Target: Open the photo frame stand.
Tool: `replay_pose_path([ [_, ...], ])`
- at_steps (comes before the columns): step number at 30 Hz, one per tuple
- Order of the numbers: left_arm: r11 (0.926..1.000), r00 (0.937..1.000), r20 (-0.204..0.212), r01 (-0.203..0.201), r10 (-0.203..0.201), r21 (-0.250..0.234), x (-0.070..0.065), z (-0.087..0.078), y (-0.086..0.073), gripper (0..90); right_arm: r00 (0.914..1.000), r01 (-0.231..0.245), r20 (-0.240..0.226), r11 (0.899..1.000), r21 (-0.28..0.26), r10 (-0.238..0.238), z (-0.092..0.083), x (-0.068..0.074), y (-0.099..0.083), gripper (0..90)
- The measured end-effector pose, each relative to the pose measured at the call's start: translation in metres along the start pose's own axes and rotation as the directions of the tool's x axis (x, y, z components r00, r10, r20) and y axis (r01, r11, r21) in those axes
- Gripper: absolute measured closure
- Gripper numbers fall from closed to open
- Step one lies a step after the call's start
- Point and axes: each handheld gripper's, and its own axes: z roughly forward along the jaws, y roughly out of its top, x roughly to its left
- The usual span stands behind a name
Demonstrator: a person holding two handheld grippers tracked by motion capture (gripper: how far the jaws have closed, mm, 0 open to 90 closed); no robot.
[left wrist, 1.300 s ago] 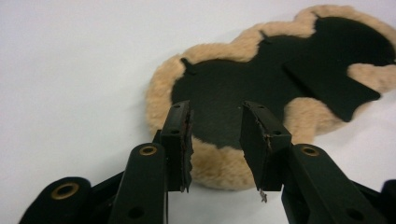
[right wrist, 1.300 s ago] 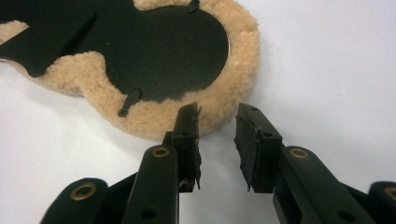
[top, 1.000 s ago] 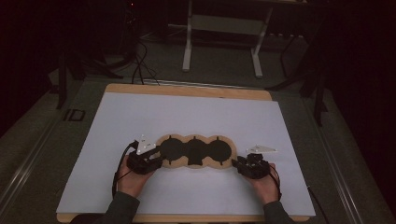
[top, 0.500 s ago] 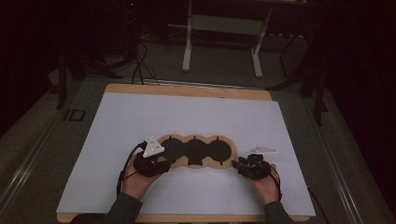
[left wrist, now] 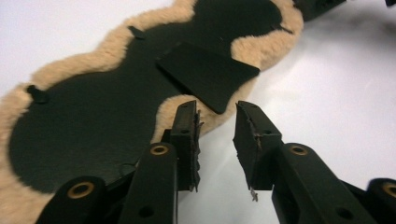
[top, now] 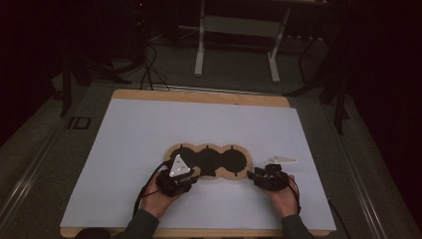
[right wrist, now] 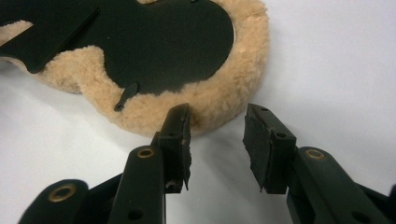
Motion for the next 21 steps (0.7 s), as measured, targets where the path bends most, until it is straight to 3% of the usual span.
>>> replay_pose_path([
  [5, 0.9998, 0.9998, 0.011, 0.015, -0.015, 0.013, -0.003, 0.009, -0.005, 82.1, 0.9999, -0.014, 0.004, 1.0, -0.008, 0.014, -0.002, -0.003, -0.001, 59.0],
  [8, 0.9993, 0.9999, 0.004, -0.01, 0.01, 0.036, -0.006, 0.015, -0.007, 89.1, 0.9997, -0.021, 0.006, 1.0, -0.004, 0.021, -0.002, -0.004, -0.001, 59.1],
  [15, 0.9982, 0.9997, -0.008, -0.022, 0.022, 0.055, -0.011, 0.022, -0.008, 89.9, 0.9999, -0.015, 0.006, 1.0, -0.001, 0.015, -0.001, -0.003, -0.001, 58.6],
  [17, 0.9989, 0.9991, -0.04, -0.016, 0.018, 0.044, -0.013, 0.024, -0.008, 89.7, 0.9998, -0.019, 0.008, 1.0, 0.004, 0.019, 0.0, -0.003, -0.001, 57.7],
  [21, 0.999, 0.9987, -0.048, -0.013, 0.015, 0.044, -0.014, 0.026, -0.008, 89.8, 0.9995, -0.03, 0.014, 1.0, 0.003, 0.03, -0.001, -0.004, -0.001, 56.1],
])
